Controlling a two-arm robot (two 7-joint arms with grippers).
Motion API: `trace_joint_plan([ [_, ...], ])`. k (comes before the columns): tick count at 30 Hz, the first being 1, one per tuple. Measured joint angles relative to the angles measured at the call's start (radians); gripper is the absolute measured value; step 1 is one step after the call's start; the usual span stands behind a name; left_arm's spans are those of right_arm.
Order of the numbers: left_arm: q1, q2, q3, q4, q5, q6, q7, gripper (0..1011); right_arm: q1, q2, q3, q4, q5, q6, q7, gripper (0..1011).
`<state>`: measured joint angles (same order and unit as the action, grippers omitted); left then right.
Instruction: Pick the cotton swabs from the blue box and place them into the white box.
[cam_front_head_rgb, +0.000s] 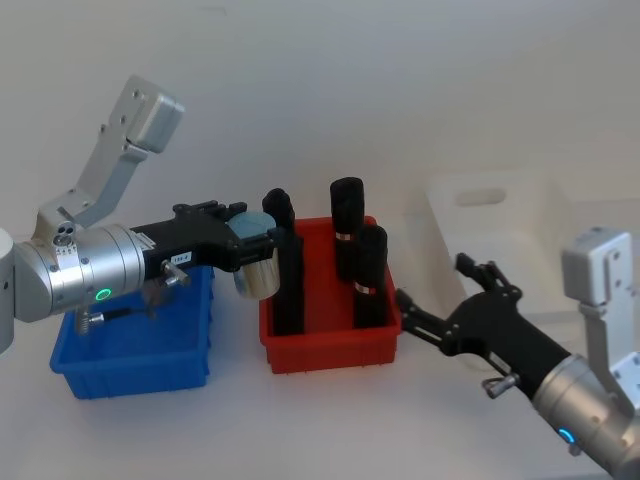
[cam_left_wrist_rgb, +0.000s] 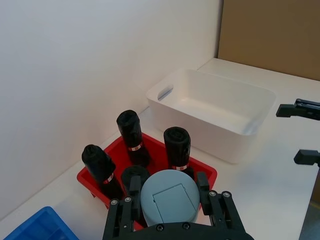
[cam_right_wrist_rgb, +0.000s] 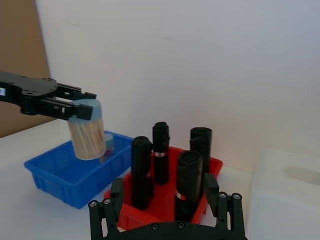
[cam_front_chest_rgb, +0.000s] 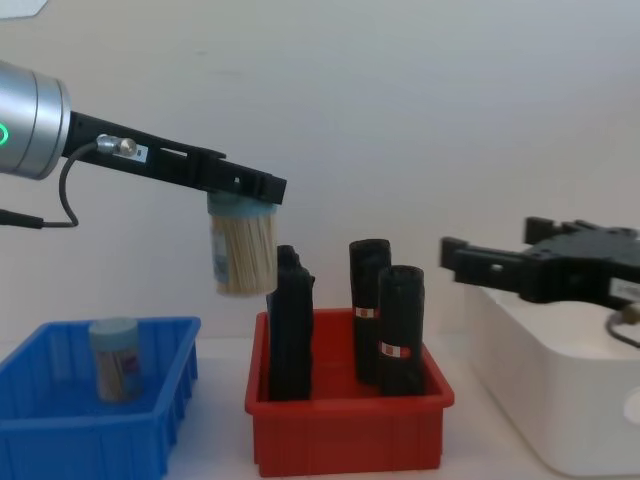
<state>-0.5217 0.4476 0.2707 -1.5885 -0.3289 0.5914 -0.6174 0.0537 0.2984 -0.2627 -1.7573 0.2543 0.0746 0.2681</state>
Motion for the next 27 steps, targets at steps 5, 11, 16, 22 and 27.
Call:
trace_joint_plan([
  [5,0.0,0.0,0.0,-0.001,0.0,0.001,-0.001,669,0.035,-0.027,-0.021,0.02,-0.027,0.018,0.067,1001],
  [11,-0.001,0.0,0.0,-0.001,0.0,0.001,-0.002,669,0.074,-0.06,-0.045,0.05,-0.056,0.035,0.124,1002],
  [16,-0.001,0.0,0.0,-0.001,0.0,0.001,-0.003,669,0.116,-0.096,-0.066,0.089,-0.081,0.051,0.166,1001],
  [22,-0.001,0.0,0.0,-0.001,0.0,0.002,-0.003,669,0.159,-0.131,-0.085,0.135,-0.105,0.067,0.192,1001],
  [27,-0.001,0.0,0.0,-0.001,0.0,0.002,-0.004,669,0.184,-0.153,-0.096,0.165,-0.12,0.072,0.196,1001],
])
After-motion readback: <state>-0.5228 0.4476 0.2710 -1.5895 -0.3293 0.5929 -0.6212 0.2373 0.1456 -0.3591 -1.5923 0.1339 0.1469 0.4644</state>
